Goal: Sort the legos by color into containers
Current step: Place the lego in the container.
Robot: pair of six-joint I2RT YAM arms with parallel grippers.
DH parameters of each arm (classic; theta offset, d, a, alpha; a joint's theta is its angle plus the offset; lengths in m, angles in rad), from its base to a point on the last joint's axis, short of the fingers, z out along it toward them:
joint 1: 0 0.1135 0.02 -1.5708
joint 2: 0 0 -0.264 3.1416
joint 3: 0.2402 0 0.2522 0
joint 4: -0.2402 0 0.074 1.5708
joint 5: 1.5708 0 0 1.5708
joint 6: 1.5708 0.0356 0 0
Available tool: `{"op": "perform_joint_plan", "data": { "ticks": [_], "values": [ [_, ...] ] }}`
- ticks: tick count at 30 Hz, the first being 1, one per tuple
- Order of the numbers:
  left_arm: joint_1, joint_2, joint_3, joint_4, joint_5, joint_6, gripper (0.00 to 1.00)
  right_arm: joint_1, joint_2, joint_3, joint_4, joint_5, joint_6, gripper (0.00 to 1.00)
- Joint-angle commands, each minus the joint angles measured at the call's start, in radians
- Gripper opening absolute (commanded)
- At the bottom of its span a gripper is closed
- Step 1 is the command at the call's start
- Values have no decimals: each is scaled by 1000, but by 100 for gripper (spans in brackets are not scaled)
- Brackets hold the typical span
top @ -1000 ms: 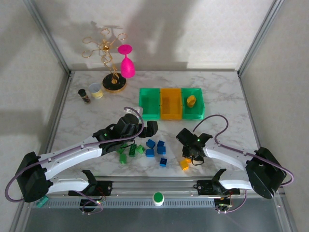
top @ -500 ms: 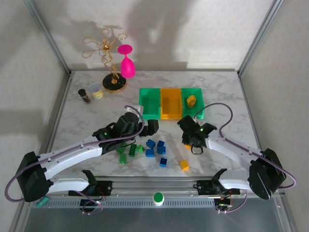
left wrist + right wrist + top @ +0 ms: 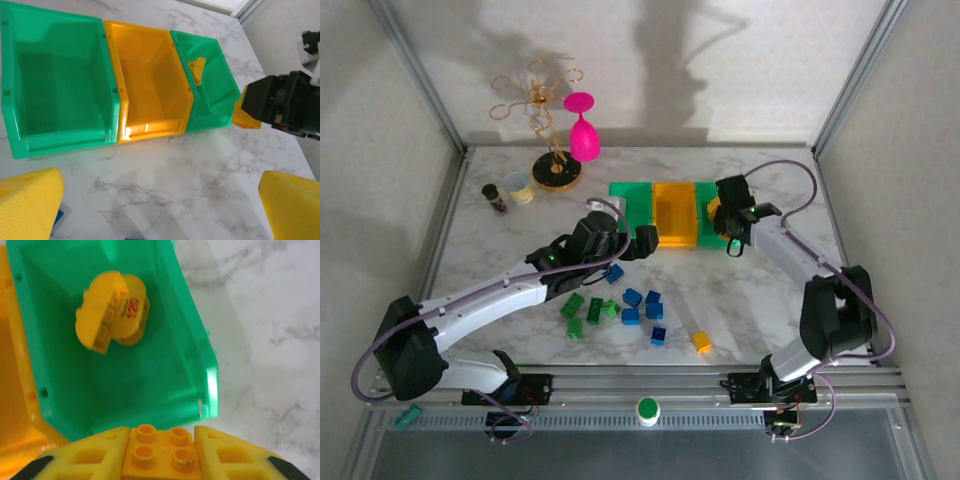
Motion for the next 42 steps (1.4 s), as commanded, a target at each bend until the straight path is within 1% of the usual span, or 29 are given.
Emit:
{"op": "perform_joint_plan", "data": {
  "ticks": [1, 6, 9, 18, 27, 31, 34, 39, 42],
  "values": [
    [17, 17, 29, 32, -16, 8, 100, -21, 70, 94, 67, -8, -75, 33],
    [28, 33, 33, 30, -17, 1, 99, -45, 211, 213, 69, -14, -99, 33],
    [32, 30, 29, 26, -21, -1, 100, -56, 263, 240, 76, -23, -113, 33],
    [39, 31, 6, 34, -22, -8, 100, -67, 348, 279, 106, -39, -127, 33],
    [45, 32, 4, 29, -30, -8, 100, -77, 432, 367, 97, -67, -143, 38],
    [50, 25, 2, 24, -33, -7, 100, -79, 425, 361, 96, -63, -142, 39],
    [52, 19, 3, 24, -28, -7, 100, -83, 405, 368, 88, -59, -147, 43],
    [52, 4, 7, 25, -16, -11, 100, -83, 341, 367, 70, -74, -152, 50],
    [50, -13, 5, 20, -10, -18, 99, -80, 289, 358, 54, -95, -148, 52]
  ]
}}
